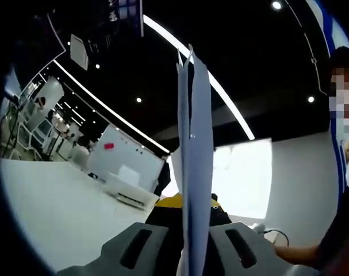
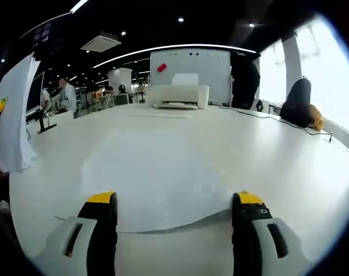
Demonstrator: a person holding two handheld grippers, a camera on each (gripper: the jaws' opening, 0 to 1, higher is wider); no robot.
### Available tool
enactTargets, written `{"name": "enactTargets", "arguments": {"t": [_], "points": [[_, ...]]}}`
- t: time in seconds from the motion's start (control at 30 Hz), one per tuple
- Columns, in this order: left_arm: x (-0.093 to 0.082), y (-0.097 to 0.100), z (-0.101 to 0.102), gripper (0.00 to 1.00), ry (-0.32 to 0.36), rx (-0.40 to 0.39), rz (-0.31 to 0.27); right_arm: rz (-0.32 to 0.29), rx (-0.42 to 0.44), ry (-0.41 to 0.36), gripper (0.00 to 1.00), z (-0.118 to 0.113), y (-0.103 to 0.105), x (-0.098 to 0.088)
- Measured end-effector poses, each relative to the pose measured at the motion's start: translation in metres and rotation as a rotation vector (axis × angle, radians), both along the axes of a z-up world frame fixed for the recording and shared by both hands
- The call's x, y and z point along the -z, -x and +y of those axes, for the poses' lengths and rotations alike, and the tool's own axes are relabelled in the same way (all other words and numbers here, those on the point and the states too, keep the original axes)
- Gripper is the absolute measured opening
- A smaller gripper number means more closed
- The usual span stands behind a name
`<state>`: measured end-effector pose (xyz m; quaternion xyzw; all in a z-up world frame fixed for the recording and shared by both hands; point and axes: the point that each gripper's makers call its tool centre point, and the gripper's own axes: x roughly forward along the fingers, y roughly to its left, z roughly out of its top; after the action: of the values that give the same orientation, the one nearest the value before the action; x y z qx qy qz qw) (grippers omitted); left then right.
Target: Organize the stack of printing papers by aligning and flattening the scattered papers on the table
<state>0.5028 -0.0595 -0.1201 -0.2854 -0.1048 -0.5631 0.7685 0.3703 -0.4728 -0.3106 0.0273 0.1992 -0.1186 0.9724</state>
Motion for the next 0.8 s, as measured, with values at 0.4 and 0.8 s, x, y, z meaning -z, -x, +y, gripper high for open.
{"name": "enactTargets", "arguments": {"t": [0.4, 0.8], "points": [[-0.001, 0.001, 0.001, 0.06, 0.007, 0.002, -0.002, -0.019, -0.092, -0.004, 0.41, 0.028, -0.003, -0.005], [0.000, 0.000, 0.004, 0.06, 0.019, -0.003, 0.002, -0.020, -0.151, -0.004, 0.15, 0.031, -0.011, -0.004]]}}
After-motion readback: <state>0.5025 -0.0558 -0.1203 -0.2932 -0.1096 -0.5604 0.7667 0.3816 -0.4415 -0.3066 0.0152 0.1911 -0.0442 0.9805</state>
